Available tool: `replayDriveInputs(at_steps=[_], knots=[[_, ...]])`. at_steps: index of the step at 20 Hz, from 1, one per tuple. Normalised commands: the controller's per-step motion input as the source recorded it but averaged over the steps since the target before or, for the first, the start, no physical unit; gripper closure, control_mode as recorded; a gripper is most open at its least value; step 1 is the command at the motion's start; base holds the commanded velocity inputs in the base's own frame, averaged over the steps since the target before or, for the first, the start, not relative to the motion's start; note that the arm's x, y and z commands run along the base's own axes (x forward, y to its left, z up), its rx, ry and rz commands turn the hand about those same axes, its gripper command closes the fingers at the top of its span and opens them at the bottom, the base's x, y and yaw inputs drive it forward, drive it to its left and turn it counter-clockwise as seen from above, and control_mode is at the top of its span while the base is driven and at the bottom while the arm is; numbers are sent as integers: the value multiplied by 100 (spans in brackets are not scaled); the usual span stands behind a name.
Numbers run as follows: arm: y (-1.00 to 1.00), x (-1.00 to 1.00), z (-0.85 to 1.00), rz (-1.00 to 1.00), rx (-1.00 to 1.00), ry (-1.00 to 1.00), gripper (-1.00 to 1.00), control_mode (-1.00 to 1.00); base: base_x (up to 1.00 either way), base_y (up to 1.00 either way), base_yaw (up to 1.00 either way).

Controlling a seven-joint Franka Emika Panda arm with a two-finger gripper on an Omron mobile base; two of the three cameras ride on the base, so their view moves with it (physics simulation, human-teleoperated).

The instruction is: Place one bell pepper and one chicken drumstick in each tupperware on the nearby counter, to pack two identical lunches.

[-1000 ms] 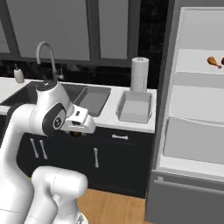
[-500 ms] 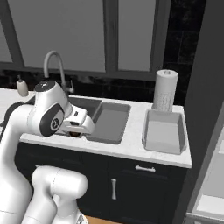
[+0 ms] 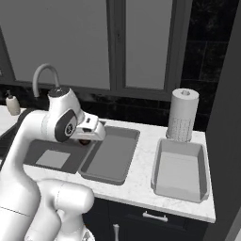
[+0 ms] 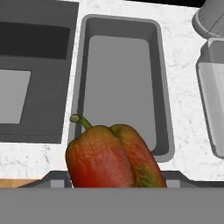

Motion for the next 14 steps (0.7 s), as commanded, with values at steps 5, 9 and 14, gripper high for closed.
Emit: replayDriveInputs(at_steps=[5,9,14], knots=[[0,65,-66,17,-6,0,100,-100,0,0,0],[-7,45,-69,27,-9,0,100,-100,0,0,0],[-34,46,-42,33,0,0,100,-100,0,0,0]])
